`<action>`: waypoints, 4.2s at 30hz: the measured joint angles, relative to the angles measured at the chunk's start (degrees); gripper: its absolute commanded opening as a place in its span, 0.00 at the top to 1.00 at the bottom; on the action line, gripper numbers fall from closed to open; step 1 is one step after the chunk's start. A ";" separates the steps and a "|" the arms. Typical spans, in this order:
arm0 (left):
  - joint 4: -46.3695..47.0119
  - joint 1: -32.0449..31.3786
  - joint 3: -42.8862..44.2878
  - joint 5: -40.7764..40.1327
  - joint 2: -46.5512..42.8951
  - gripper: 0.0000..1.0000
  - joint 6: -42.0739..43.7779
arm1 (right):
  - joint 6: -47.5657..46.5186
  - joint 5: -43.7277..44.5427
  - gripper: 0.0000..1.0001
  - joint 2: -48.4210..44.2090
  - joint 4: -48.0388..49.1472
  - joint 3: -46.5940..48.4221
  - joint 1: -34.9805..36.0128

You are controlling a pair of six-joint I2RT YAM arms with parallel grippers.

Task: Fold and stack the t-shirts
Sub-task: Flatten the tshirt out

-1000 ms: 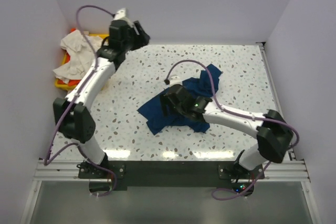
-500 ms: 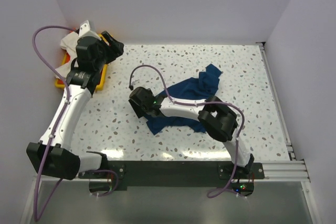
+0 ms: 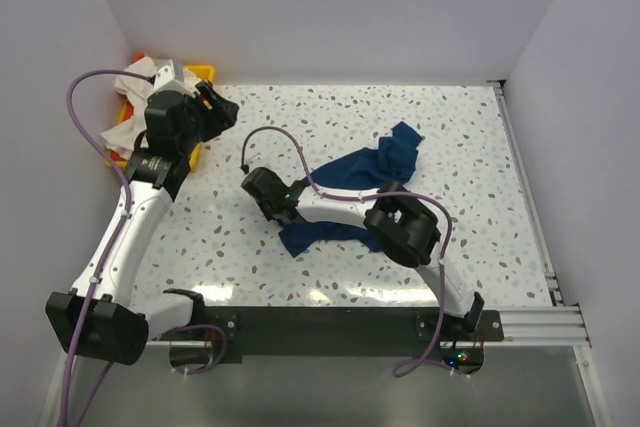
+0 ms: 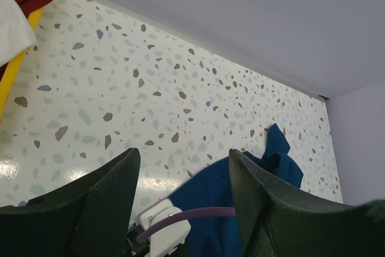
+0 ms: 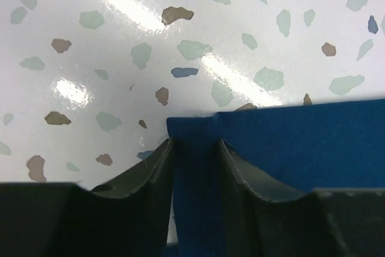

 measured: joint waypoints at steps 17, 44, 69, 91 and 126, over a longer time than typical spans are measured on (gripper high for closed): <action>1.53 -0.13 -7.26 4.33 -2.43 0.61 -0.55 | -0.24 3.34 1.00 -16.46 -7.34 -1.81 -6.69; 2.08 -44.46 -25.46 -17.11 8.31 0.44 -5.77 | 2.47 15.32 0.99 -69.94 -25.88 -25.29 -23.65; -2.82 -49.64 -25.07 -26.38 18.91 0.99 -8.46 | 2.38 16.24 0.98 -70.16 -26.84 -25.38 -23.89; -7.17 -15.34 13.94 -17.49 15.17 1.00 2.23 | 1.20 17.40 1.00 -62.82 -27.21 -13.38 -27.08; -17.11 -2.73 64.81 -4.68 33.29 1.00 9.44 | -4.24 13.60 1.00 -48.87 -16.02 13.18 -39.28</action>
